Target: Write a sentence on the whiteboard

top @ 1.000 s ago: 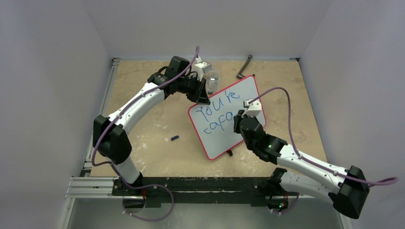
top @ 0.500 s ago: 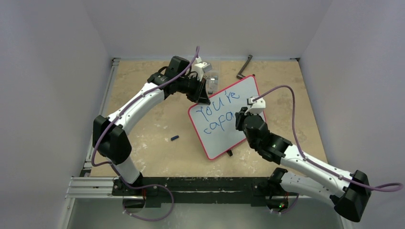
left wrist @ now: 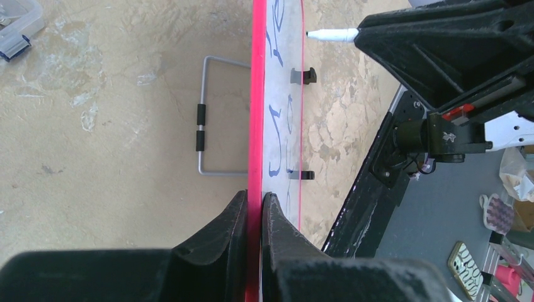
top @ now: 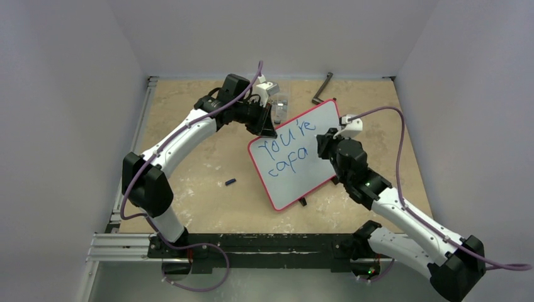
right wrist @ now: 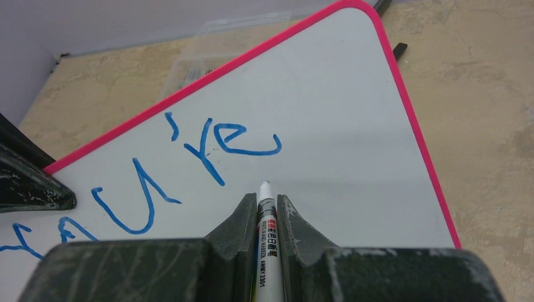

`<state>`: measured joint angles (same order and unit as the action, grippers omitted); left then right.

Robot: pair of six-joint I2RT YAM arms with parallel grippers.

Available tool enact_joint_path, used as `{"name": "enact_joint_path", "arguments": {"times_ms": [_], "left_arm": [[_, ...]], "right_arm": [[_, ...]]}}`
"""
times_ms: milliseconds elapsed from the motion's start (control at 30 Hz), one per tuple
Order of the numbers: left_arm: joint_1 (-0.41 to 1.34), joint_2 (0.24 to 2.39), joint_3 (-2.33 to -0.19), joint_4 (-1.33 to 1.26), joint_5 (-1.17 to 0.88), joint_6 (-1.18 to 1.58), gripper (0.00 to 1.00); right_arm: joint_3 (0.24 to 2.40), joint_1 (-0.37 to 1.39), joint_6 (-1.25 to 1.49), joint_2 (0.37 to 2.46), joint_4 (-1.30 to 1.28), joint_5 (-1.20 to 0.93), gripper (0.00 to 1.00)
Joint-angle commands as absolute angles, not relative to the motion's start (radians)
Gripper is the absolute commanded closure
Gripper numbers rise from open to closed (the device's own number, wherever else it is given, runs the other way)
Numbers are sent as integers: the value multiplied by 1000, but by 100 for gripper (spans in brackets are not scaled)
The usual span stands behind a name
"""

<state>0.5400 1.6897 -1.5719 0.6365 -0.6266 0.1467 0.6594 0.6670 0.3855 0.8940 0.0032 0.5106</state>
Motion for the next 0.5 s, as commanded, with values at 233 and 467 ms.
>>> {"name": "enact_joint_path", "arguments": {"times_ms": [233,467], "left_arm": [[533,1637,-1562,609,-522,122,100],[520,1627,-1565,633,-509,127,100]], "right_arm": [[612,560,390,828,136,297,100],[583,555,395,802,169,261,100]]}}
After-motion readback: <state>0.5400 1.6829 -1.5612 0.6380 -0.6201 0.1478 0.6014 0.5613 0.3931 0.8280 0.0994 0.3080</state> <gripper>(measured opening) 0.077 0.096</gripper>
